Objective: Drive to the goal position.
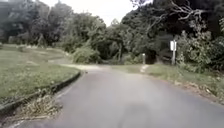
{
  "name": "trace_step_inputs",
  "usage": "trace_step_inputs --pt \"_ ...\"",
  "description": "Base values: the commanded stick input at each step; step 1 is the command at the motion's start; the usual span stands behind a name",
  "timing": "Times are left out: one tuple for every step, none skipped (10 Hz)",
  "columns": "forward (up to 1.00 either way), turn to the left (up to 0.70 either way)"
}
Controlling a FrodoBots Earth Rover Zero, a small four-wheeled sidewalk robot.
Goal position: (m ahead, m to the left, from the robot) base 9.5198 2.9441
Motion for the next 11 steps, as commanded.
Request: trace_step_inputs --pt "1.0 0.17" --pt "1.0 0.17" --pt "1.0 0.17" --pt "1.0 0.17" --pt "1.0 0.04" --pt "1.0 0.03" --pt "1.0 0.0" --pt "1.0 0.0" --pt "1.0 0.0" --pt "1.0 0.0" --pt "1.0 0.0"
